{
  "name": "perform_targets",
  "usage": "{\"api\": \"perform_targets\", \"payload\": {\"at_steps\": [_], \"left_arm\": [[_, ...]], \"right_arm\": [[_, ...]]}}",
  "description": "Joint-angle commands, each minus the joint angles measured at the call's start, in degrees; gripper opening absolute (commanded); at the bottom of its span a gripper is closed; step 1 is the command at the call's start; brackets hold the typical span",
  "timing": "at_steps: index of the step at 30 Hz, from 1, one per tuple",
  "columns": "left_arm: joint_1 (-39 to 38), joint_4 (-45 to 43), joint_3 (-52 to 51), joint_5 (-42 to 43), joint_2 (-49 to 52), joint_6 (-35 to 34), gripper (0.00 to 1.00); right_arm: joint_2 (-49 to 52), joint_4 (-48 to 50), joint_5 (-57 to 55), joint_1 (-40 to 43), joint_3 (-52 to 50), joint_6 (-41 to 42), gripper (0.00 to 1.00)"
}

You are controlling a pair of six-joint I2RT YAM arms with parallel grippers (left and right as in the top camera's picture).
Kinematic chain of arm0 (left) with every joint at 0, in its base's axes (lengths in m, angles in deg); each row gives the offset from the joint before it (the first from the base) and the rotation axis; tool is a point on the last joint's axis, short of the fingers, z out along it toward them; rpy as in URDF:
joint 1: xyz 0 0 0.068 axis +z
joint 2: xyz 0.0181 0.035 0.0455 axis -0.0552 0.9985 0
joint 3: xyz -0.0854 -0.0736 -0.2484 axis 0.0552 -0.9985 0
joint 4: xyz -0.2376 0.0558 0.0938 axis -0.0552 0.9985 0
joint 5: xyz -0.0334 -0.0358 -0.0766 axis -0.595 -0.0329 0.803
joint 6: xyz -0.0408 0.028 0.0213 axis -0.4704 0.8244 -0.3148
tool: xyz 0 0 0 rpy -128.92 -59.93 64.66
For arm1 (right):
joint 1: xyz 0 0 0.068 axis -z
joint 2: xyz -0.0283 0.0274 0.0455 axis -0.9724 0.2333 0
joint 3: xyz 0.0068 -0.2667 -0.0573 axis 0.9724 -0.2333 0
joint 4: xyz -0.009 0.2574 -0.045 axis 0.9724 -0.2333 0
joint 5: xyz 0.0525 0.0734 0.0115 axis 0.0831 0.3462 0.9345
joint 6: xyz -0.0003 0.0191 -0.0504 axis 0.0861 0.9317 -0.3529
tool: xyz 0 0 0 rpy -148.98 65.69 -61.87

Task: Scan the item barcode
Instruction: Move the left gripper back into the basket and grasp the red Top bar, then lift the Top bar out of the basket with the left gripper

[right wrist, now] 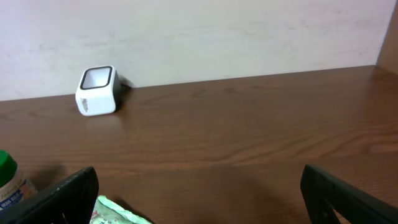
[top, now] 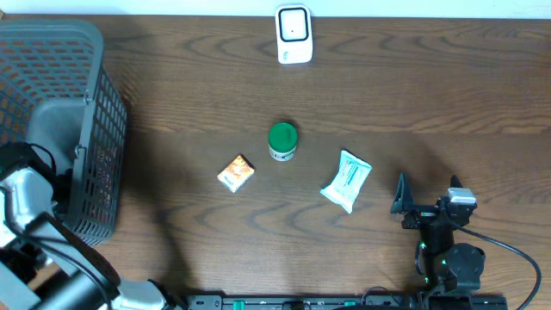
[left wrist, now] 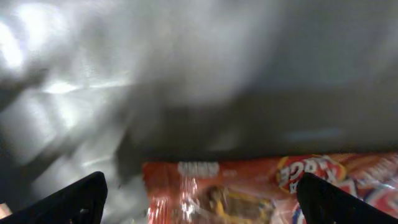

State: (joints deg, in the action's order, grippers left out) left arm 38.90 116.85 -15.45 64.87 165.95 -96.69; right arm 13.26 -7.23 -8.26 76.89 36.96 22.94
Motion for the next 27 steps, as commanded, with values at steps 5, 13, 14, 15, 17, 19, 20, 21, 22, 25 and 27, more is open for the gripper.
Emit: {"api": "perform_targets", "payload": {"at_steps": [5, 13, 14, 15, 17, 19, 20, 21, 22, 25, 27], "left_arm": [[0.1, 0.0, -0.6, 6.0, 7.2, 2.2, 0.98], [0.1, 0.1, -0.6, 10.4, 7.6, 3.0, 0.45], [0.2, 0.0, -0.6, 11.0, 7.6, 3.2, 0.37], [0.1, -0.1, -0.6, 11.3, 7.6, 3.1, 0.30], [0.2, -0.1, -0.5, 11.3, 7.6, 3.1, 0.11], [0.2, -0.1, -0.4, 11.2, 7.6, 3.1, 0.08], [0.2, -0.1, -0.3, 11.2, 7.5, 3.1, 0.08], [0.2, -0.1, -0.1, 11.2, 7.3, 3.1, 0.07], [0.3, 0.0, 0.3, 11.3, 7.0, 3.1, 0.07], [1.6, 0.2, 2.9, 14.3, 4.0, 3.2, 0.07], [2.4, 0.2, 4.6, 15.7, 1.3, 3.1, 0.08]], "right_arm": [[-0.2, -0.2, 0.3, -0.4, -0.1, -0.6, 0.99], [-0.2, -0.2, 0.3, -0.4, -0.1, -0.6, 0.99], [-0.2, -0.2, 0.3, -0.4, -0.1, -0.6, 0.99], [-0.2, -0.2, 0.3, -0.4, -0.1, -0.6, 0.99], [-0.2, -0.2, 0.3, -0.4, -0.1, -0.6, 0.99], [-0.2, -0.2, 0.3, -0.4, -0.1, -0.6, 0.99], [-0.2, -0.2, 0.3, -0.4, -0.1, -0.6, 0.99], [-0.2, -0.2, 0.3, -0.4, -0.1, -0.6, 0.99], [-0.2, -0.2, 0.3, -0.4, -0.1, -0.6, 0.99], [-0.2, -0.2, 0.3, -0.4, -0.1, -0.6, 0.99], [-0.2, -0.2, 0.3, -0.4, -0.1, -0.6, 0.99]]}}
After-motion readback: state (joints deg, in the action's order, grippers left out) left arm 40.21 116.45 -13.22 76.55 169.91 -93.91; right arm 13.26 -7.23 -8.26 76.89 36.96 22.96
